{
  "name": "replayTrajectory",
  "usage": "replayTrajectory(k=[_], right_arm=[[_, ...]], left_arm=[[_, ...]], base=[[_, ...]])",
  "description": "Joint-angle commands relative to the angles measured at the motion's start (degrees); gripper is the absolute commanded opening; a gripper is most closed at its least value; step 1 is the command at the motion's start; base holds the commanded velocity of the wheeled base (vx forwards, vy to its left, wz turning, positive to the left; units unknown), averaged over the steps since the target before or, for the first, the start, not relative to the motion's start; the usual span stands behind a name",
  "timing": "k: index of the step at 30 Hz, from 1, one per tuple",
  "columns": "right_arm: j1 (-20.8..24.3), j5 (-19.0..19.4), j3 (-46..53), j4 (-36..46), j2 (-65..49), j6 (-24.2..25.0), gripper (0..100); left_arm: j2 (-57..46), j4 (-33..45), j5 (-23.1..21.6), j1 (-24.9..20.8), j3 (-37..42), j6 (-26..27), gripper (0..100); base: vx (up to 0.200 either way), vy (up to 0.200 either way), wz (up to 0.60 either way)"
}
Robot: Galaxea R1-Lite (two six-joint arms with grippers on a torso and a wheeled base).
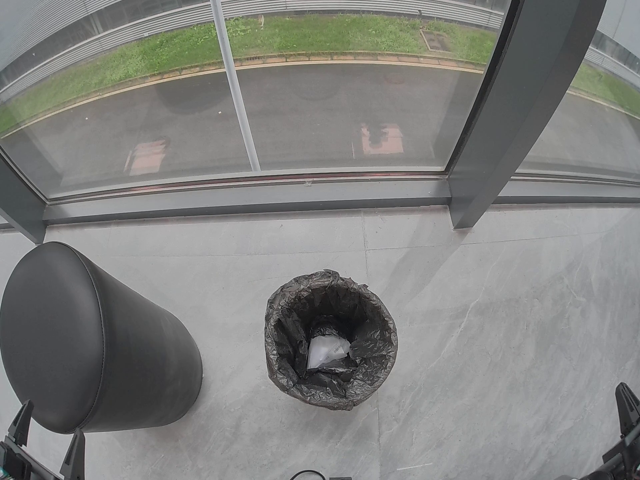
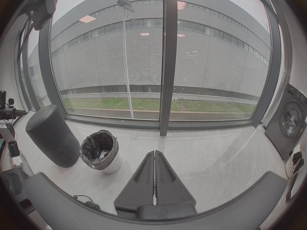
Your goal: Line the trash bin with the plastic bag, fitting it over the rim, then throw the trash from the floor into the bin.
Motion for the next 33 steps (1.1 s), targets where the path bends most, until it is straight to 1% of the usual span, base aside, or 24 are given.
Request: replayTrajectory(k=[1,12,20,33], right_arm=[[-0.01,0.11,1.01,-0.06,-0.53,-0.01,0],[-0.01,0.72,1.01,-0.06,-0.53,-0.36,0],[-0.01,0.20,1.01,-0.06,-0.53,1.66,0],[-0.01,-0.07,1.01,-0.06,-0.53,2.36,0]], left_arm=[[-0.88,-0.04,0.01,0.01,1.01,0.01,100],[-0.88,-0.04,0.01,0.01,1.01,0.01,100],[-0.88,-0.04,0.01,0.01,1.01,0.01,100],[-0.88,-0.04,0.01,0.01,1.01,0.01,100]], base=[[0.000,0.000,0.00],[0.000,0.000,0.00],[0.000,0.000,0.00],[0.000,0.000,0.00]])
